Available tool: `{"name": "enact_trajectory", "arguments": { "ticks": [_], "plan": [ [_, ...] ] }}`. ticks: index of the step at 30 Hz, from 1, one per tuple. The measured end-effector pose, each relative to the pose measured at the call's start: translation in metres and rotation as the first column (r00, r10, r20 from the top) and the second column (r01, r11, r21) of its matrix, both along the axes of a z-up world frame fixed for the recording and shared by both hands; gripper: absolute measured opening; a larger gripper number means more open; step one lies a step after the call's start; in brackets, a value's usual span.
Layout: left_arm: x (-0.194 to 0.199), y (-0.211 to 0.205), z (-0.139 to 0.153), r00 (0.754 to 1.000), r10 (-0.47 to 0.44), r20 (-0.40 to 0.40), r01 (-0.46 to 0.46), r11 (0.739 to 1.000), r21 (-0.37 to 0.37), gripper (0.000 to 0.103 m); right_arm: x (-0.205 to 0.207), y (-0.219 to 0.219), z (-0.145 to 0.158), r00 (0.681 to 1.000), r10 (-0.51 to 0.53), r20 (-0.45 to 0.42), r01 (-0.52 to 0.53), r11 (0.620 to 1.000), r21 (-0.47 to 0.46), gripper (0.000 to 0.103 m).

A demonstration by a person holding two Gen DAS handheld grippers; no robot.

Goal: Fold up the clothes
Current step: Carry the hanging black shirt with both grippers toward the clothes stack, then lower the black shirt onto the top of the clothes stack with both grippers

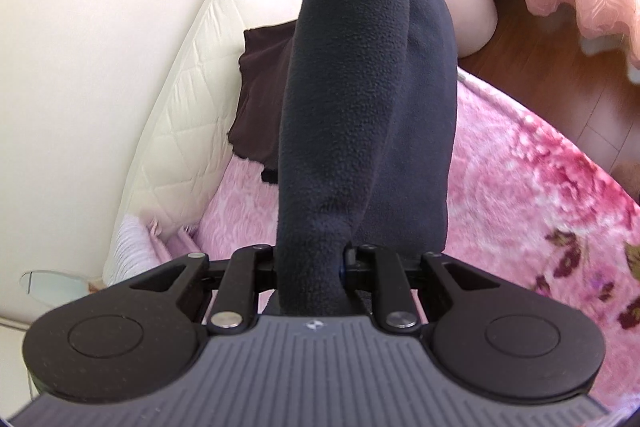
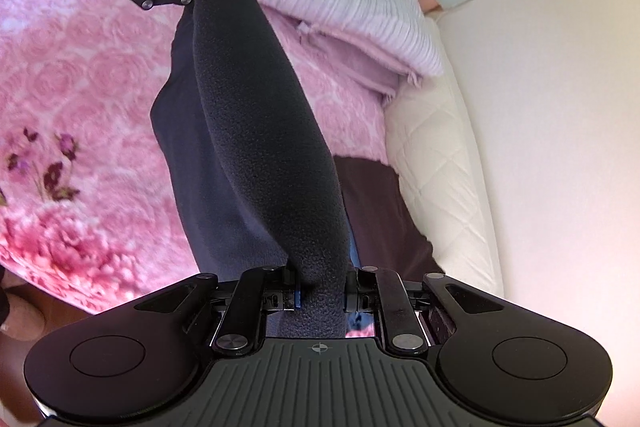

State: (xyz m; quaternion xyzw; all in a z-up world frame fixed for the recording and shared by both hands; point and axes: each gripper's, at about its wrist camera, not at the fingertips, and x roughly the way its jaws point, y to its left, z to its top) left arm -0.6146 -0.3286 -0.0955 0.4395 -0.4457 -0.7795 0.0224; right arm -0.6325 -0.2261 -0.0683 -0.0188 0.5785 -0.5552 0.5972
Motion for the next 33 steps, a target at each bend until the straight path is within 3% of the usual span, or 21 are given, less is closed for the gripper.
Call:
{"name": "enact_trajectory", "arguments": {
  "ticks": [6,13,17,24,27,30,33],
  "plan": [
    [-0.032,-0.016,-0.006,0.999,-0.032,-0.031,0.033,0.999,0.023,0.017,-0.023,-0.018,0.003,0.999,-0.031,-0.019,0.031,0.999,0.037,0.014],
    [-0.088,-0.047,0.015,0.997,-0.019,-0.077,0.019,1.0,-0.003,0.017,-0.079,-0.052,0.017,1.0,-0.012,-0.016,0.012,1.0,0.01,0.014],
    [-0.156,-0.075,0.027,0.994,0.017,-0.11,-0.023,0.998,-0.051,0.017,-0.135,-0.087,0.025,0.999,0.026,-0.034,-0.027,0.999,-0.032,0.014],
    [-0.298,-0.141,0.039,0.979,0.098,-0.179,-0.126,0.981,-0.15,0.017,-0.278,-0.185,0.036,0.991,0.079,-0.11,-0.095,0.983,-0.154,0.015],
    [-0.34,-0.16,0.025,0.967,0.123,-0.223,-0.162,0.973,-0.165,0.017,-0.322,-0.216,0.03,0.986,0.071,-0.151,-0.104,0.968,-0.228,0.015],
    [-0.363,-0.166,-0.032,0.972,0.143,-0.187,-0.167,0.979,-0.117,0.017,-0.354,-0.235,0.0,0.987,0.064,-0.145,-0.101,0.96,-0.26,0.015],
    [-0.371,-0.158,-0.117,0.986,0.159,-0.047,-0.161,0.985,-0.061,0.019,-0.37,-0.24,-0.071,0.993,0.073,-0.096,-0.089,0.981,-0.173,0.015]
  ]
}}
